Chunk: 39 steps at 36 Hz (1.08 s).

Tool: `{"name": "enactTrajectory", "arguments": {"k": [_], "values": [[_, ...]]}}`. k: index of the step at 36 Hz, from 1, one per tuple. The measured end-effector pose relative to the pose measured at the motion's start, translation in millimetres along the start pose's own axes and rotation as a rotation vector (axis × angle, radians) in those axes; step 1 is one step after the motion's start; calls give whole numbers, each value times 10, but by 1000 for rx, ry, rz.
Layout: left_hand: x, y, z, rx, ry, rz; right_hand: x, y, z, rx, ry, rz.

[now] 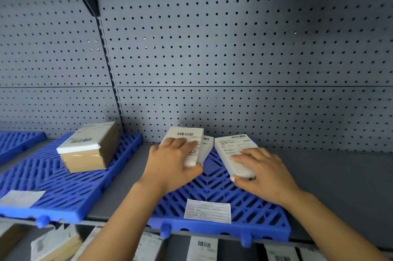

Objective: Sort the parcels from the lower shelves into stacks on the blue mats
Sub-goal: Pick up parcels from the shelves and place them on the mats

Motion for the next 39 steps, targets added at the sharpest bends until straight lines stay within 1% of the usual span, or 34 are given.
{"name": "enactTrajectory", "arguments": {"k": [9, 14, 16, 18, 22, 26, 29, 33, 36, 39], "values": [[-4, 31, -6, -1, -36, 34, 26, 20, -25, 25, 21, -3], [14, -12, 29, 5, -1, -5, 23, -16, -44, 26, 6, -101], [56, -111, 89, 14, 33, 54, 47, -56, -55, 34, 0, -137], [132, -263, 205, 28, 85, 174, 105, -135, -77, 38, -21, -131], [343, -510, 549, 102, 198, 373, 323, -371, -108, 49, -91, -36], [537, -577, 947, 130, 302, 447, 701, -584, -45, 46, -158, 54], [665, -569, 1275, 165, 359, 459, 1080, -694, 111, 77, -212, 140], [849, -518, 1794, 216, 421, 446, 1611, -781, 440, 102, -216, 173], [971, -414, 2189, 292, 453, 373, 2012, -806, 779, 96, -157, 153], [1084, -292, 2585, 319, 475, 310, 2432, -808, 1174, 72, -78, 124]]}}
Point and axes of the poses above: each hand's wrist, its own x-axis away from the middle knuckle, its own y-axis out of the palm, z = x × y, the point moved 6 cm from there along -x, towards the middle knuckle, and after that the axes turned 5 degrees about -x, right-handed, at the moved point
